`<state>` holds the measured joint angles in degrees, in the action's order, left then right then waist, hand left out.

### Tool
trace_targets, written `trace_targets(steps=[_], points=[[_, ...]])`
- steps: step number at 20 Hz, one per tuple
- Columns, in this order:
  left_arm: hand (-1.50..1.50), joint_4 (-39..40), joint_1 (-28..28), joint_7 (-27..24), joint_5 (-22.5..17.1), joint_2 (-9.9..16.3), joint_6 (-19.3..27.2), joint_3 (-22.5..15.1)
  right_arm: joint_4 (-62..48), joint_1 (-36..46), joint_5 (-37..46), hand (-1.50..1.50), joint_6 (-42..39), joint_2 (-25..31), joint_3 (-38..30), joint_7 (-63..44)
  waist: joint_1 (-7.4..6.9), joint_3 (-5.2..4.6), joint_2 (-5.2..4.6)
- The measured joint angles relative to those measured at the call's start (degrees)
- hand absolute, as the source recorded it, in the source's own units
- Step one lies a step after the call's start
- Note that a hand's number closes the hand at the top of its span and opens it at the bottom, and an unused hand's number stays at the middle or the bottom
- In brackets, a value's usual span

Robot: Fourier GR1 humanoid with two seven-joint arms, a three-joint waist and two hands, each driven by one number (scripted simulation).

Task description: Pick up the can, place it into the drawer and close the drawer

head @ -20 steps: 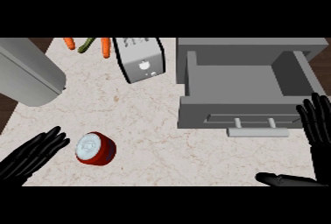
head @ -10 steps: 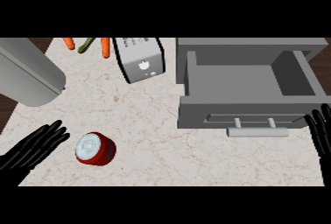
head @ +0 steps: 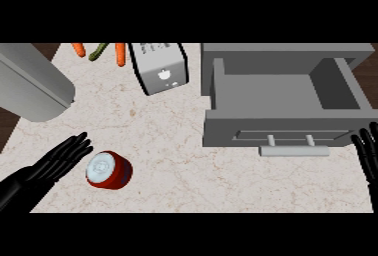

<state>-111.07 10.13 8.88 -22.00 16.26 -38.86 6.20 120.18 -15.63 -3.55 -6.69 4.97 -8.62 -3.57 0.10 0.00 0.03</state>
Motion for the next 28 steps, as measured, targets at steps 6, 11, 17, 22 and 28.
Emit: trace_targets(steps=[6, 11, 17, 22, 28], points=[[-1.5, 6.99, -2.12, -6.02, 7.59, -3.35, -1.25, -0.23, -1.41, 0.17, -0.26, -1.5, -1.33, -0.22, -1.54, 1.28, 0.02, -0.02, 0.0], [-1.5, 12.76, -3.98, -10.64, 12.34, -4.07, -1.71, 0.8, -2.09, 0.75, -0.38, -1.5, -1.98, -0.51, -2.36, 1.39, 0.03, -0.01, -0.01], [-1.5, 19.9, -5.87, -17.48, 17.97, -4.31, -1.43, 2.14, -2.58, 1.09, 1.0, -1.5, -2.17, -1.69, -1.91, 1.97, 0.04, -0.01, -0.01], [-1.5, 26.72, -8.08, -23.07, 21.34, -2.77, -1.72, 3.74, -3.34, 0.58, -0.16, -1.5, -3.81, -1.41, -3.47, 3.01, 0.09, -0.02, -0.02], [-1.5, 33.87, -8.82, -30.42, 26.59, -2.14, -0.76, 3.41, -3.84, 2.79, 0.3, -1.5, -3.59, -1.35, -4.11, 1.62, 0.06, -0.01, -0.03]])
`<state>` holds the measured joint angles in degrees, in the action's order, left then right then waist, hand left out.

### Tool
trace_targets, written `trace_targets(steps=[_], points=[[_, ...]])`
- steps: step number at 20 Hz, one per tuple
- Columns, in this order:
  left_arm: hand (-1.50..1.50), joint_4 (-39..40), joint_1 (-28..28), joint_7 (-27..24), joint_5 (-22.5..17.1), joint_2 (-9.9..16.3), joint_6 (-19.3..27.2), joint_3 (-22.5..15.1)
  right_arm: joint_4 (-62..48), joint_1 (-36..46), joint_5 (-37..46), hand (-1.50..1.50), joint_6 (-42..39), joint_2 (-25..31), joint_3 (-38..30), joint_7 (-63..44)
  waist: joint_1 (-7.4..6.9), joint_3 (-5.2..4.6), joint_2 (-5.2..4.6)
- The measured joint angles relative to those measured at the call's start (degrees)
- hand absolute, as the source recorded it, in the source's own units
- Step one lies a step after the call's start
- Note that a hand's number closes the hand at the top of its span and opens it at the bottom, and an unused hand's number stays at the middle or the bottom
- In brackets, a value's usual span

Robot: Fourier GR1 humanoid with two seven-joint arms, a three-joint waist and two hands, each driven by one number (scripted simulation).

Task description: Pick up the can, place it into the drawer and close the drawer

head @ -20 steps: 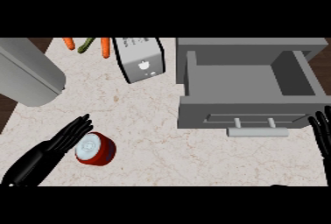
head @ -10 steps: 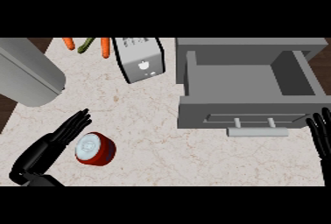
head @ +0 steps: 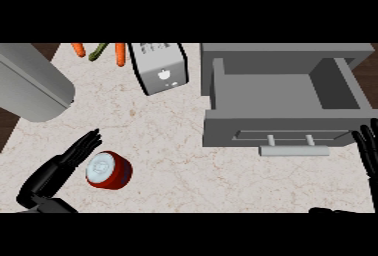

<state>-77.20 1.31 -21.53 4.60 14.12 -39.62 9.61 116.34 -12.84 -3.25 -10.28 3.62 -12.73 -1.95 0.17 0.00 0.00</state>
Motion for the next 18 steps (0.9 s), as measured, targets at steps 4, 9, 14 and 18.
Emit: trace_targets(steps=[4, 9, 14, 18], points=[[-1.5, 5.84, -2.55, -2.71, 1.78, 1.11, 1.07, 0.1, 0.18, 0.4, 0.6, -1.5, 0.42, -0.76, 0.35, 0.08, 0.05, -0.01, -0.01], [-1.5, 12.94, -4.75, -6.98, 3.83, 2.95, 2.82, -0.02, 1.24, -1.3, 0.35, -1.5, -0.7, -0.84, -0.25, 0.71, 0.11, -0.02, 0.0], [-1.5, 19.65, -6.67, -10.64, 5.51, 3.77, 5.06, -0.68, 2.36, -1.88, 1.8, -1.5, -0.15, -2.16, 1.23, 0.38, 0.13, -0.01, -0.02], [-1.5, 23.31, -8.78, -10.91, 5.83, 3.44, 6.28, -1.19, 2.77, -1.77, 1.73, -1.5, -0.3, -2.32, 0.97, 0.08, 0.14, -0.01, -0.01]])
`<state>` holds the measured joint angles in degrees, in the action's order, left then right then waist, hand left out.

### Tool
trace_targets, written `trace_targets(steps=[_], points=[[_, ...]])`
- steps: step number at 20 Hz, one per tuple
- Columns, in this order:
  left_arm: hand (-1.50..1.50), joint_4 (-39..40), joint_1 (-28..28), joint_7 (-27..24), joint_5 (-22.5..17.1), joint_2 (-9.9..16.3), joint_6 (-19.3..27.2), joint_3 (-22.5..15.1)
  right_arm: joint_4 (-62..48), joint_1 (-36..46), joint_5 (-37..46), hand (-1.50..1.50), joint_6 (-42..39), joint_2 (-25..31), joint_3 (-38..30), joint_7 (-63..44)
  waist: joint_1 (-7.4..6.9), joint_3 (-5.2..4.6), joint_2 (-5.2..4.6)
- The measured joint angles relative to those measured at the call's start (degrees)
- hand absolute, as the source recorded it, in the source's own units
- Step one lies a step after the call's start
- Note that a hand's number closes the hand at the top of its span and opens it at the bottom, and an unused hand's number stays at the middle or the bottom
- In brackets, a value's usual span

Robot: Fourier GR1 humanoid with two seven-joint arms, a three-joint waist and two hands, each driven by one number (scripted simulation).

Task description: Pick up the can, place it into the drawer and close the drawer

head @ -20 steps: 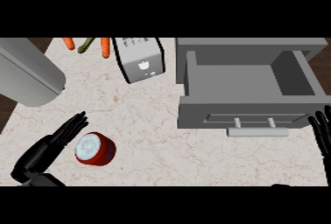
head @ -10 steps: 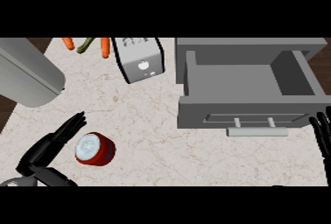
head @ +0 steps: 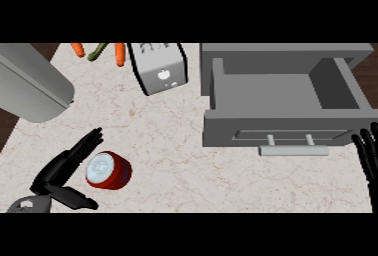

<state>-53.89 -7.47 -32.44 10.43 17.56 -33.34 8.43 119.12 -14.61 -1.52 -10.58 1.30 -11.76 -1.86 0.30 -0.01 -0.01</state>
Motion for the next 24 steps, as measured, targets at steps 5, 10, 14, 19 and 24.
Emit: trace_targets(steps=[5, 10, 14, 19, 24], points=[[-1.5, 3.79, -1.31, -2.17, 0.86, -0.28, 1.62, -0.97, 0.69, 1.04, -0.51, -1.5, 0.09, 0.12, -0.44, -1.37, -0.03, -0.01, 0.01], [-1.5, 8.91, -3.68, -5.19, 2.15, -0.62, 3.58, -2.09, 2.44, 0.83, -0.43, -1.5, 0.39, -0.13, 0.11, -3.01, 0.06, -0.01, -0.01], [-1.5, 9.39, -4.74, -4.28, 1.64, -0.98, 3.65, -2.59, 2.89, 0.05, -0.91, -1.5, -0.21, 0.17, -0.56, -3.22, 0.01, 0.0, 0.01], [-1.5, 11.24, -6.04, -5.1, 1.36, -1.11, 3.85, -2.95, 3.93, -0.84, -1.8, -1.5, -0.9, 0.09, -1.41, -3.36, 0.04, 0.0, 0.01], [-1.5, 10.77, -7.21, -3.81, 1.3, -3.09, 4.6, -4.05, 3.32, -0.65, -2.95, -1.5, -1.92, 0.57, -2.71, -3.21, 0.02, 0.01, 0.03]])
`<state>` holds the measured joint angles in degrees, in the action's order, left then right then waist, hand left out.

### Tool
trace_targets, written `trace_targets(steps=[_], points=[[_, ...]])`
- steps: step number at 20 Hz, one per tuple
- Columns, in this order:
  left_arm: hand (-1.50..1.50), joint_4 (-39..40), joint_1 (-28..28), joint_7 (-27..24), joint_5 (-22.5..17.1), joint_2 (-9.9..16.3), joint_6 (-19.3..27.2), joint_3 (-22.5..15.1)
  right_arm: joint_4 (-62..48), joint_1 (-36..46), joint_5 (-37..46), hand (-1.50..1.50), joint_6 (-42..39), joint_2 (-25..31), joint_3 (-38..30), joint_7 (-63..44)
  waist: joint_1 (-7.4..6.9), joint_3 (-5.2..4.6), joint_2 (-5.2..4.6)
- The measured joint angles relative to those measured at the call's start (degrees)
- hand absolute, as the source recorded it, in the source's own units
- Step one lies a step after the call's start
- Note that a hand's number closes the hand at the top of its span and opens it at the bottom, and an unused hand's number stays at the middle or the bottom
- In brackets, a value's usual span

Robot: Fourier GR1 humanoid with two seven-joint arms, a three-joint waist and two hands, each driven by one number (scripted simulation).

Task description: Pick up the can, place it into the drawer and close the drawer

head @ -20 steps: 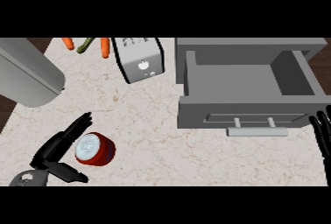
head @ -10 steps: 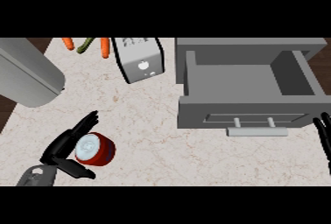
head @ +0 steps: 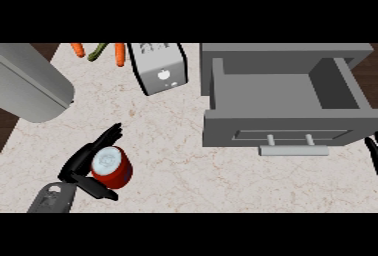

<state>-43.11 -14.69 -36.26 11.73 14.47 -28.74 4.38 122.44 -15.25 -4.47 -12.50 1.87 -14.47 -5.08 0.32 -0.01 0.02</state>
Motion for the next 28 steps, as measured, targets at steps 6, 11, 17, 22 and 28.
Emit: trace_targets(steps=[6, 11, 17, 22, 28], points=[[-1.5, 0.34, -0.82, -0.25, 0.56, -1.14, 0.12, -1.48, -0.97, 0.28, 0.68, -1.5, -0.15, -0.61, 0.42, 0.89, -0.03, 0.01, -0.01], [1.5, -1.06, -0.22, -0.11, 0.08, -1.91, -0.47, -2.44, 0.61, -0.93, -0.36, -1.5, -0.48, -0.91, 0.02, 0.71, -0.05, 0.02, 0.02], [1.5, -6.23, 1.82, 3.51, -2.54, -4.5, -2.27, -3.71, 1.6, -1.59, -1.13, -1.5, -0.31, -1.13, 0.09, 0.51, -0.18, 0.03, 0.09], [1.5, -9.26, 2.8, 6.85, -6.0, -6.3, 0.47, -0.75, 1.86, -1.5, 0.06, -1.5, 0.92, -1.57, 1.48, 0.31, -0.34, 0.02, 0.06], [1.5, -10.05, 1.0, 10.67, -11.45, -9.49, 16.6, 10.26, 1.52, -2.27, -0.58, -1.5, 0.51, -1.44, 0.58, 1.35, -0.52, 0.04, 0.07]])
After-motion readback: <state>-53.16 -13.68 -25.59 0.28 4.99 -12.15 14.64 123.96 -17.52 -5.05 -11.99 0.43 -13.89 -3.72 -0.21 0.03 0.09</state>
